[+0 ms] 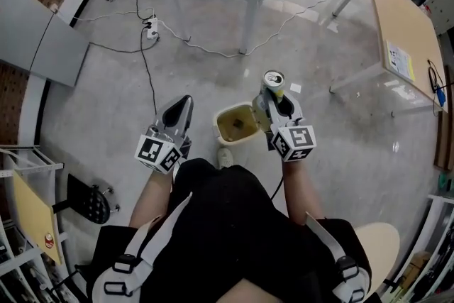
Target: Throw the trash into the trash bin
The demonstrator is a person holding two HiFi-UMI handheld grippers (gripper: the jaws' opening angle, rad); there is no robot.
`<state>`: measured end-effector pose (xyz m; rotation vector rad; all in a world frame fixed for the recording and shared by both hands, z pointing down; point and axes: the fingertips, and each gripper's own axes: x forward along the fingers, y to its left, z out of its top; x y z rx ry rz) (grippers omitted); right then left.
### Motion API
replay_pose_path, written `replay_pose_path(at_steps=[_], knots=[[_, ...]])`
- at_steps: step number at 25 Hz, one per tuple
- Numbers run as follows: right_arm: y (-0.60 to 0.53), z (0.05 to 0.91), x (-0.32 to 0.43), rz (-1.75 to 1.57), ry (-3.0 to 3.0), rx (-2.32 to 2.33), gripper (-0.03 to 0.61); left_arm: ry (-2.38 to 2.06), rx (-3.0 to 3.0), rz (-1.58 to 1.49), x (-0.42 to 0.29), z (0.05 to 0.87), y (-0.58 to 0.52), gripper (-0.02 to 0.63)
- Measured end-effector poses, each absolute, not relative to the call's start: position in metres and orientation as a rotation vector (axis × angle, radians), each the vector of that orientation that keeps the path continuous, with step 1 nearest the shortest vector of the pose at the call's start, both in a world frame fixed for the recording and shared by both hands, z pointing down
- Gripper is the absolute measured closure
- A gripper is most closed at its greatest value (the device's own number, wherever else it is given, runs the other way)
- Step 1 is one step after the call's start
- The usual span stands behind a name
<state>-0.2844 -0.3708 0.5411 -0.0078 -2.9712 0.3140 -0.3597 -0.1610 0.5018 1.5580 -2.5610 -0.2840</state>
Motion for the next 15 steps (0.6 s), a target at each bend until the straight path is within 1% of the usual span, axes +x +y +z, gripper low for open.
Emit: replay_pose_path(at_steps=[15], knots=[[-0.348,0.652,-0.276,0.398,-2.743,0.011,0.503,-2.364,1.488,-0.209,-0.362,0.603,-0.178,0.614]])
